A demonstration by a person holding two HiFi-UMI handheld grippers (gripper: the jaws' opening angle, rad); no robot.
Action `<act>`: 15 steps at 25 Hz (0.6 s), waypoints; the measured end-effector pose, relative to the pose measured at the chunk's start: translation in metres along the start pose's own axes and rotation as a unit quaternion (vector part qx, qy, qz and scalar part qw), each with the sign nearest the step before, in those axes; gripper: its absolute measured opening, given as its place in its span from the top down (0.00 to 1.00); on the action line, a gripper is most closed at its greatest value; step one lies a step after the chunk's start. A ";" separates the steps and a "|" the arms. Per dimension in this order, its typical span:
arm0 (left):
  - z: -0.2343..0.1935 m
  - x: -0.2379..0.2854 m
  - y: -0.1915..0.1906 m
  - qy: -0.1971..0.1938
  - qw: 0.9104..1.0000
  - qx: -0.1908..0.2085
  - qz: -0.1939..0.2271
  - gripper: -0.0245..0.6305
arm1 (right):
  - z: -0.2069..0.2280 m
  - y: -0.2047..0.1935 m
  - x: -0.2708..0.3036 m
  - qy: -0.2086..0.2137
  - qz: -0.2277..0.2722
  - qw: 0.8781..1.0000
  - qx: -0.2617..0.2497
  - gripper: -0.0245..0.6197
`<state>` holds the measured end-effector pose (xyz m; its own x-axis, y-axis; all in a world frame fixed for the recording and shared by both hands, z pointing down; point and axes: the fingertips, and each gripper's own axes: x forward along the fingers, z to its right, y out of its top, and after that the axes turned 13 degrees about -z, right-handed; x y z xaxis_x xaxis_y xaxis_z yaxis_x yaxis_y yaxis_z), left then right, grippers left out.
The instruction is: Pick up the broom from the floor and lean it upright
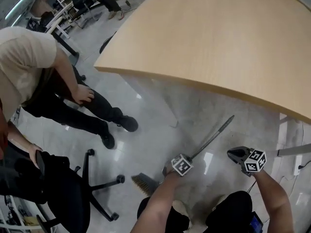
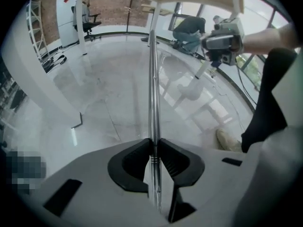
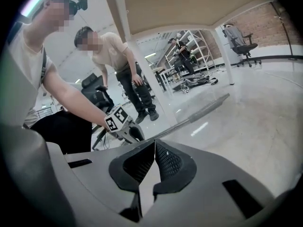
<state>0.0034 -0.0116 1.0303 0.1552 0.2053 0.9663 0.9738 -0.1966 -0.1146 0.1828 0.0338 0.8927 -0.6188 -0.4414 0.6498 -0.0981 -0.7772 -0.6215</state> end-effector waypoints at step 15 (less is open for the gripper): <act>0.077 -0.167 -0.104 0.128 0.989 0.040 0.064 0.85 | -0.159 0.016 -0.087 -0.001 -0.015 0.997 0.077 0.94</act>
<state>-0.1112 0.0483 0.8636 0.2413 -0.0672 0.9681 0.9604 -0.1267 -0.2482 0.1111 0.1313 0.7563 -0.6158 -0.4180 0.6679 0.0038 -0.8493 -0.5280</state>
